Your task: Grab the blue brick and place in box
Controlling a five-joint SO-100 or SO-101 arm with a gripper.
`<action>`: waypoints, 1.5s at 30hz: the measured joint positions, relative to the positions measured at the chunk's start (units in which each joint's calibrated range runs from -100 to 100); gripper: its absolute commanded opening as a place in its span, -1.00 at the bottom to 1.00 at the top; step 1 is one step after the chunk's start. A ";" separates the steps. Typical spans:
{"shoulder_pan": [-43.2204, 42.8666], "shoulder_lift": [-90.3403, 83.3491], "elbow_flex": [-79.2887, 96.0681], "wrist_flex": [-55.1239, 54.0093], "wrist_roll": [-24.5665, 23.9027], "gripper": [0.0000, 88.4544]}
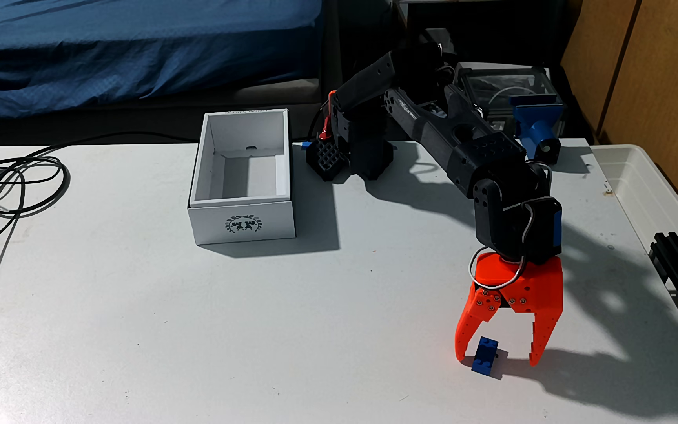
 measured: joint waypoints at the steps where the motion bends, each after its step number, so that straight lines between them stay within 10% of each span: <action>1: 0.00 0.00 0.00 0.00 0.00 -0.31; 27: 0.07 -0.76 3.67 3.78 0.00 -0.98; 45: 0.52 -0.93 3.67 6.50 0.00 -0.98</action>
